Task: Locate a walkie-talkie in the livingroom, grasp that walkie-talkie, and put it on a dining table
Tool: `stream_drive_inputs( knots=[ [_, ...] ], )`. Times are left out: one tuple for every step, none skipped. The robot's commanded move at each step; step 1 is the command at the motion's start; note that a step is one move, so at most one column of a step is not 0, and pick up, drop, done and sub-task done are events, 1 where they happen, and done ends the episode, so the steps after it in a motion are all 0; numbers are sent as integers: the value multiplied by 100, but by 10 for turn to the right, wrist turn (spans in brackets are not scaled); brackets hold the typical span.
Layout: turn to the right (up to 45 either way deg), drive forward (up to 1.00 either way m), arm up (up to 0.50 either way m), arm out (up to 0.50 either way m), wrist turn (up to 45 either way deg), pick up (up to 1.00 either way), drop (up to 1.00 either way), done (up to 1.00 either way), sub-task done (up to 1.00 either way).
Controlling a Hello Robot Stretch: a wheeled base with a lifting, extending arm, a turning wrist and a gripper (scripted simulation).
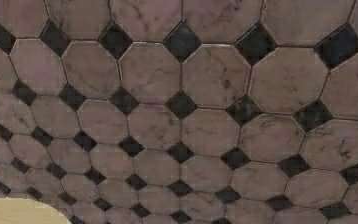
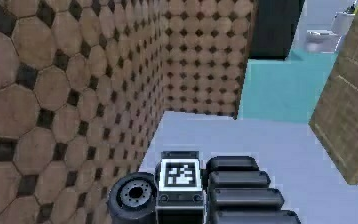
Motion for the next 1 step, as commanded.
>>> stream_drive_inputs(
  knots=[
    [-450,0,0,0,0,0,0,0,0]
  ],
)
